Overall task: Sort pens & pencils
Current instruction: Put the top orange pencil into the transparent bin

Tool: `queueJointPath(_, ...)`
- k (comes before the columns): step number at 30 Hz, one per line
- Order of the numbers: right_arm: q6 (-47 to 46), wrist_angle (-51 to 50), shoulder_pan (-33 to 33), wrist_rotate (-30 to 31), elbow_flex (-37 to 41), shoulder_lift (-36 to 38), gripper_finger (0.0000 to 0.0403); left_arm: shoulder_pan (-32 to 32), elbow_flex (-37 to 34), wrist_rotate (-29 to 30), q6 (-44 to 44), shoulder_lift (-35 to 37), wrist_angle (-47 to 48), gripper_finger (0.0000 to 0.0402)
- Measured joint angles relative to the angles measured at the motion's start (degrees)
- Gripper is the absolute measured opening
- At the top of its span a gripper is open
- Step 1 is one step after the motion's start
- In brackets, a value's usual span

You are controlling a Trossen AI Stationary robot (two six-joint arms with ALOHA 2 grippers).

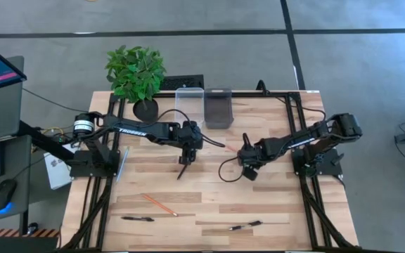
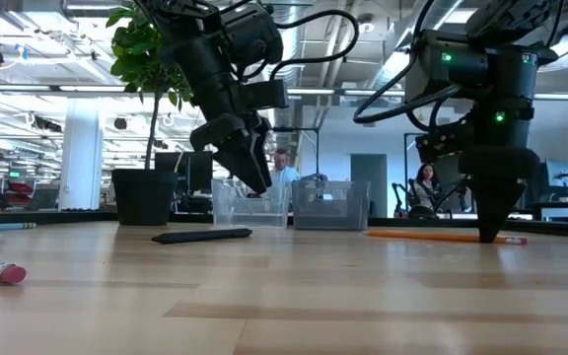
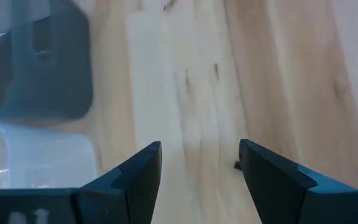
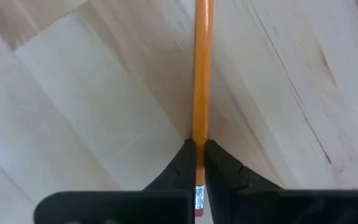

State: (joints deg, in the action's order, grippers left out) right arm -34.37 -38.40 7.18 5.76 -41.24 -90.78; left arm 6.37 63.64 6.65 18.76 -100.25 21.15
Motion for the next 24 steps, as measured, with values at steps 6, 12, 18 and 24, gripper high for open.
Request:
queueJointPath(6, 2.1, 2.8, 0.1, 0.6, 0.3, 0.0, 0.0034, 0.0, 0.0, -6.1, -2.0, 0.0, 0.1, 0.0208)
queueJointPath(12, 2.6, 6.2, 0.2, 1.4, 0.4, 0.0, 0.0035, -1.0, 0.0, -7.6, -3.6, 0.0, 0.6, 0.0208)
queueJointPath(18, 7.6, 16.4, 0.2, 0.3, 0.4, -0.5, 0.0031, -2.5, 0.0, -7.6, -3.5, 0.0, 1.9, 0.0208)
queueJointPath(24, 12.4, 27.1, -1.1, -1.4, 0.1, -4.8, 0.0020, -3.0, 0.0, -7.6, -3.7, 0.0, 3.2, 0.0208)
